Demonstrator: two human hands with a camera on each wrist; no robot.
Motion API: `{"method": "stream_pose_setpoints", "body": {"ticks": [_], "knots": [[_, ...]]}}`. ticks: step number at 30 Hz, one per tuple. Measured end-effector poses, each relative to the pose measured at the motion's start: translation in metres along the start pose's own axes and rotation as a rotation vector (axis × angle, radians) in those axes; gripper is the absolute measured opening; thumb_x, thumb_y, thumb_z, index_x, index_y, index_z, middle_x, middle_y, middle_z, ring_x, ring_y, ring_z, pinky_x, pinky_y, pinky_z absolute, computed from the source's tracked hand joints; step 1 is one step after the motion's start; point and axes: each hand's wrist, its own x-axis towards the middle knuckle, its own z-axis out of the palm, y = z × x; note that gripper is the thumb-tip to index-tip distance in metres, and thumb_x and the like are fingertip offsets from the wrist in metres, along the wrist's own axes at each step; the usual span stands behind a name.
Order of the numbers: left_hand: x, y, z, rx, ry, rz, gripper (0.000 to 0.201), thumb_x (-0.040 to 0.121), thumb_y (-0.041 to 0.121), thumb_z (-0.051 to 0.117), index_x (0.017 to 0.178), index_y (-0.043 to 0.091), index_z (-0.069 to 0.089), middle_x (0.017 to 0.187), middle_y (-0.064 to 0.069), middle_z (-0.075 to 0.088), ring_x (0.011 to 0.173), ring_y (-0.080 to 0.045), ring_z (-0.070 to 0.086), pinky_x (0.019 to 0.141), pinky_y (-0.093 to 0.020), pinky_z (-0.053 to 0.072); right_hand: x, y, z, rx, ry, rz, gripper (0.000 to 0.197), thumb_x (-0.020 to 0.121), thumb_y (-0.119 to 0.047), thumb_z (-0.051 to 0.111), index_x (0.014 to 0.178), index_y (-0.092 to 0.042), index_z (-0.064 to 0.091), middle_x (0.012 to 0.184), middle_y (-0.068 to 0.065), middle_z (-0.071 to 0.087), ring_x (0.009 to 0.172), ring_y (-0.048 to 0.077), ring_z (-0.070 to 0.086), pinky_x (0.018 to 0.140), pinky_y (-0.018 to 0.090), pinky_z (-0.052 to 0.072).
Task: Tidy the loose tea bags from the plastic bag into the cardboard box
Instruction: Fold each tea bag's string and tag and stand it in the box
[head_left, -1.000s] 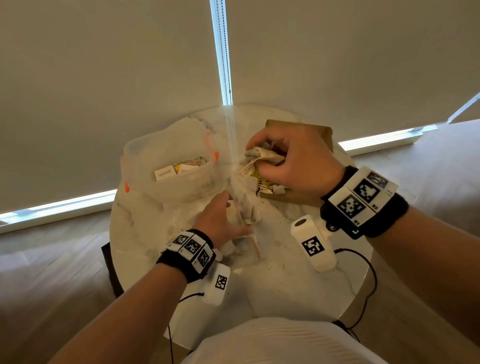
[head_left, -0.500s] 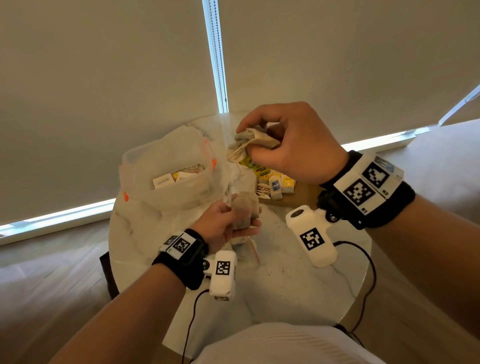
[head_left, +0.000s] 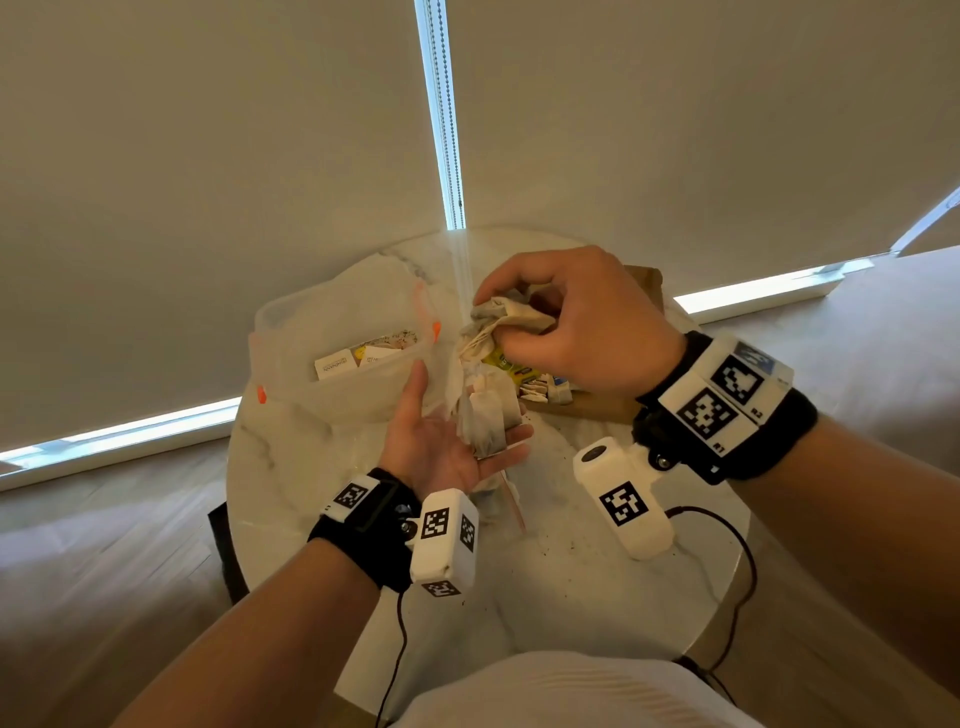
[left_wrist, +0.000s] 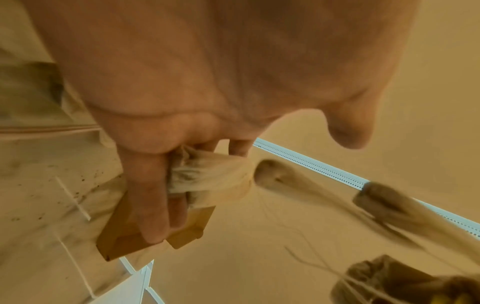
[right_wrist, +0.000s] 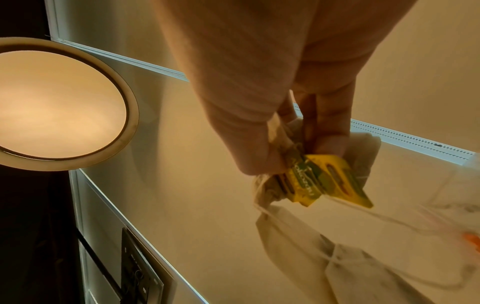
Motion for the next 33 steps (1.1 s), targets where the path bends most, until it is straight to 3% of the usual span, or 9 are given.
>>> {"method": "stream_pose_setpoints", "body": {"ticks": [4,10,12,14,17,21,26,30,33], "knots": [[0.003,0.003,0.01,-0.037,0.044,0.006,0.092,0.074,0.076,0.05,0.135,0.006,0.057,0.138,-0.03,0.052,0.131,-0.05,0.045,0.107,-0.059,0.039,-0.002,0.002,0.008,-0.033,-0.027,0.015,0.023,0.076,-0.022,0.072,0.099,-0.021,0.073,0.087,-0.009,0.071,0.075,0.008,0.067,0.07,0.03,0.058],[0.0,0.004,0.018,0.005,0.062,0.072,0.072,0.079,0.071,0.049,0.113,0.013,0.075,0.129,-0.023,0.062,0.119,-0.046,0.055,0.103,-0.058,0.043,-0.007,0.02,0.029,-0.047,-0.127,0.066,0.023,0.079,-0.016,0.072,0.101,-0.021,0.073,0.088,-0.009,0.071,0.075,0.003,0.064,0.069,0.019,0.053],[-0.001,0.004,0.02,0.015,0.054,0.089,0.07,0.08,0.07,0.048,0.112,0.014,0.075,0.129,-0.02,0.064,0.117,-0.042,0.059,0.1,-0.057,0.047,-0.01,0.03,0.038,-0.033,-0.159,0.098,0.024,0.079,-0.016,0.072,0.102,-0.02,0.072,0.09,-0.007,0.071,0.078,0.006,0.065,0.073,0.027,0.055],[-0.002,0.005,0.021,0.039,0.057,0.102,0.074,0.08,0.069,0.051,0.123,0.01,0.069,0.128,-0.02,0.064,0.114,-0.038,0.062,0.095,-0.055,0.052,-0.013,0.04,0.046,-0.034,-0.171,0.107,0.025,0.078,-0.015,0.073,0.103,-0.019,0.073,0.09,-0.005,0.071,0.079,0.009,0.065,0.075,0.034,0.055],[-0.002,0.006,0.022,0.11,0.078,0.099,0.077,0.077,0.065,0.054,0.129,0.008,0.062,0.12,-0.019,0.067,0.105,-0.031,0.068,0.085,-0.049,0.058,-0.018,0.049,0.053,-0.056,-0.177,0.083,0.027,0.079,-0.013,0.072,0.106,-0.017,0.073,0.091,-0.002,0.073,0.081,0.012,0.067,0.077,0.035,0.054],[-0.001,0.004,0.019,0.162,0.085,0.098,0.056,0.08,0.055,0.055,0.108,0.009,0.072,0.107,-0.016,0.072,0.096,-0.026,0.071,0.083,-0.043,0.06,-0.024,0.052,0.06,-0.089,-0.171,0.017,0.031,0.08,-0.006,0.068,0.109,-0.016,0.073,0.093,0.0,0.075,0.083,0.012,0.068,0.076,0.028,0.052],[-0.002,0.005,0.02,0.213,0.095,0.097,0.041,0.084,0.044,0.057,0.102,0.012,0.074,0.101,-0.013,0.072,0.089,-0.022,0.071,0.085,-0.041,0.058,-0.022,0.055,0.062,-0.177,-0.238,0.096,0.033,0.085,-0.016,0.069,0.116,-0.017,0.059,0.098,0.005,0.07,0.09,0.023,0.064,0.079,0.043,0.051],[-0.003,0.008,0.021,0.196,0.101,0.101,0.041,0.083,0.042,0.057,0.106,0.01,0.07,0.097,-0.012,0.073,0.082,-0.018,0.072,0.069,-0.034,0.062,-0.023,0.055,0.058,-0.136,-0.218,0.087,0.03,0.08,-0.018,0.077,0.107,-0.013,0.064,0.094,0.002,0.069,0.086,0.017,0.063,0.078,0.037,0.051],[-0.004,0.008,0.021,0.177,0.104,0.117,0.041,0.084,0.04,0.058,0.109,0.008,0.068,0.096,-0.012,0.074,0.079,-0.018,0.072,0.068,-0.033,0.062,-0.023,0.057,0.056,-0.141,-0.21,0.059,0.031,0.074,-0.021,0.082,0.103,-0.017,0.07,0.101,-0.001,0.062,0.083,0.007,0.054,0.074,0.018,0.046]]}}
